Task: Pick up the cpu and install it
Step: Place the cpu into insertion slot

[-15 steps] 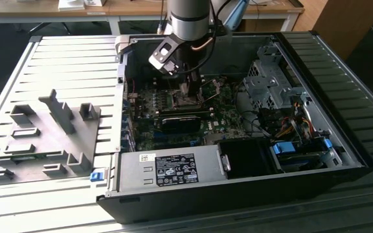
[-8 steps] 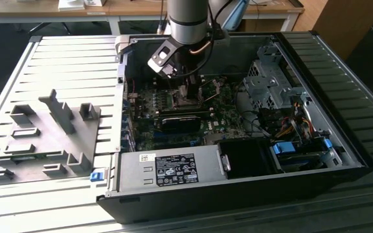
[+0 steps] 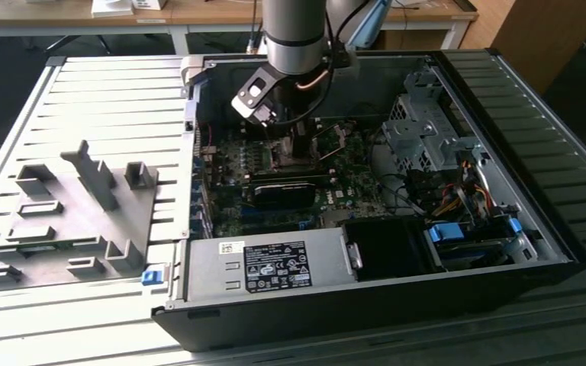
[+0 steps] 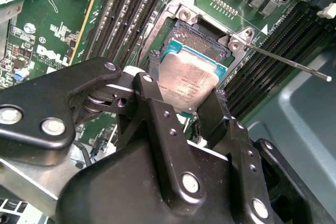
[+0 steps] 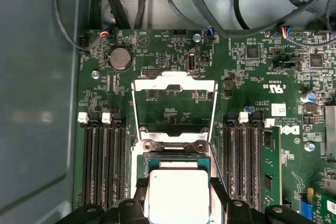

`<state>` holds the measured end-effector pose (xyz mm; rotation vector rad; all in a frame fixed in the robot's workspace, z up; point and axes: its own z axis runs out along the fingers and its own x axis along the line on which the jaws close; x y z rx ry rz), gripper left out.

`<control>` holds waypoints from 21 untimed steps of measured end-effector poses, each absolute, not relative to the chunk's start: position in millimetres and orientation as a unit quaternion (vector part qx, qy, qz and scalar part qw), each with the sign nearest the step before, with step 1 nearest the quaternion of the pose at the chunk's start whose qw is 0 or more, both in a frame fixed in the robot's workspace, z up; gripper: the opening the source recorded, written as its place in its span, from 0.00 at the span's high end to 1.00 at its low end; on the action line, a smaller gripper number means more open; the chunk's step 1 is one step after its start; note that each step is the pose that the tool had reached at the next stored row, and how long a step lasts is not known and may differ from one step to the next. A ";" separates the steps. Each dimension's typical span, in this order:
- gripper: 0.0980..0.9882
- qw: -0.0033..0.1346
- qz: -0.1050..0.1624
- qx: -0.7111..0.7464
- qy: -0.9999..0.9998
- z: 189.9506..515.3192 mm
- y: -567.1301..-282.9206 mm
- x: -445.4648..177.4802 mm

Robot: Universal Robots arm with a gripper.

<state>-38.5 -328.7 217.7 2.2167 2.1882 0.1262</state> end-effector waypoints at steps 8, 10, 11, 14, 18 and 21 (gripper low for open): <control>0.51 0.012 0.040 0.711 0.702 211.7 -328.6 -39.0; 0.51 0.012 0.040 0.711 0.702 210.3 -328.6 -39.5; 0.51 0.012 0.040 0.711 0.702 209.6 -328.6 -39.7; 0.51 0.012 0.040 0.711 0.702 207.5 -328.6 -40.4; 0.51 0.012 0.040 0.711 0.702 205.3 -328.6 -40.5; 0.51 0.012 0.040 0.711 0.702 203.7 -327.8 -40.5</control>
